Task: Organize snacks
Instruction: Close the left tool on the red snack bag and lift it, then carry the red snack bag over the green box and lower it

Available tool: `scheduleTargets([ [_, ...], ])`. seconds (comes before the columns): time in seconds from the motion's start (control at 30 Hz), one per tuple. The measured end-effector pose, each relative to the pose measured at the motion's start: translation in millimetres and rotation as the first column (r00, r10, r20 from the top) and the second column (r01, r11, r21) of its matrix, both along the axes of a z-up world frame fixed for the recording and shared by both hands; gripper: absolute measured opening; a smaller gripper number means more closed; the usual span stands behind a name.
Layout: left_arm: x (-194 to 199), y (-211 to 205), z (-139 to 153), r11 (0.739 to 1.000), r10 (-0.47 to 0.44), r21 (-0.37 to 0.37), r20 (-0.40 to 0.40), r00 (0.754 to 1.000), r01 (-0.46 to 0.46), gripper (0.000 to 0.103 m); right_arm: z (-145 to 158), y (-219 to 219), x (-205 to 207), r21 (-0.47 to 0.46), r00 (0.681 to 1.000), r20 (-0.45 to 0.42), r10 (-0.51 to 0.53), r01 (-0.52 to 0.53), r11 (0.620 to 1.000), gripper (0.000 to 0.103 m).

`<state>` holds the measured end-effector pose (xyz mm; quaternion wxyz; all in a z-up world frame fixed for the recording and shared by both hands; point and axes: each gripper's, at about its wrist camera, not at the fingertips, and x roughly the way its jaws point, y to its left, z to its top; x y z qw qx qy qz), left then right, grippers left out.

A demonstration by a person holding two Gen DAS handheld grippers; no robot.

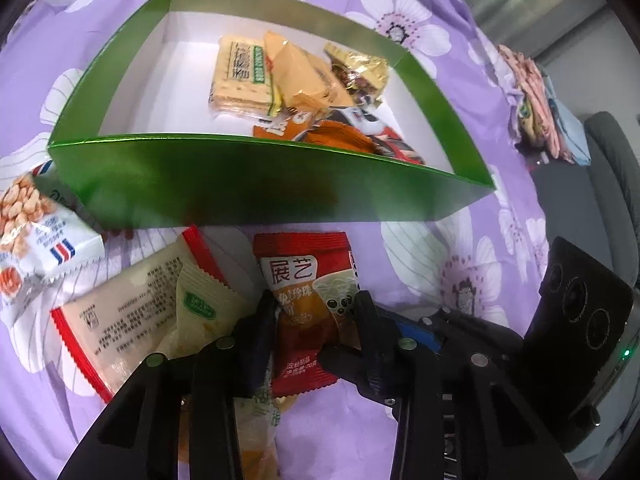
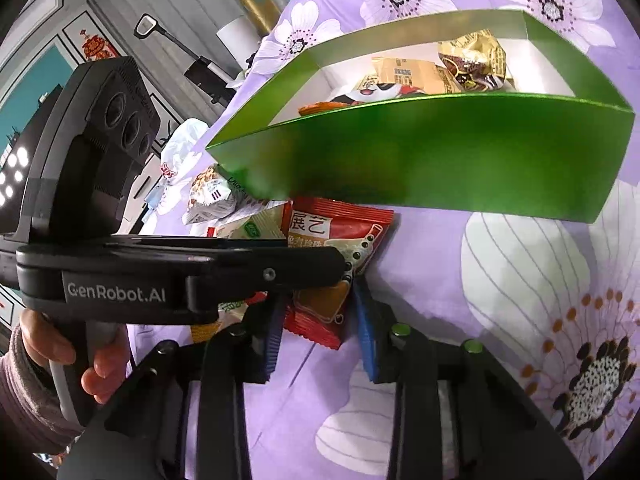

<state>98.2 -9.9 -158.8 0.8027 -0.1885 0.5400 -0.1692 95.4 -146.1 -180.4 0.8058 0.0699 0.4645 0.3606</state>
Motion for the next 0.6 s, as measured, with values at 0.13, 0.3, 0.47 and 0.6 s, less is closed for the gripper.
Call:
scheduleTargets([
  [0.13, -13, -11, 14, 1.0, -0.011, 0.017, 0.068, 0.998, 0.01, 0.039, 10, -6, -11, 0.0, 1.0, 0.029, -0.012, 0.012, 1.0, 0.032],
  [0.3, -26, -25, 39, 0.999, -0.039, 0.039, 0.16, 0.986, 0.033, 0.039, 30, -17, -28, 0.01, 0.994, 0.101, -0.034, 0.033, 0.999, 0.032],
  [0.47, -25, -31, 63, 0.998, -0.057, 0.042, 0.232, 0.971, 0.049, 0.039, 57, -27, -35, 0.015, 0.983, 0.178, -0.054, 0.052, 0.999, 0.032],
  [0.6, -20, -34, 77, 0.998, -0.057, 0.045, 0.267, 0.962, 0.047, 0.039, 73, -29, -33, 0.016, 0.973, 0.222, -0.06, 0.058, 0.998, 0.032],
])
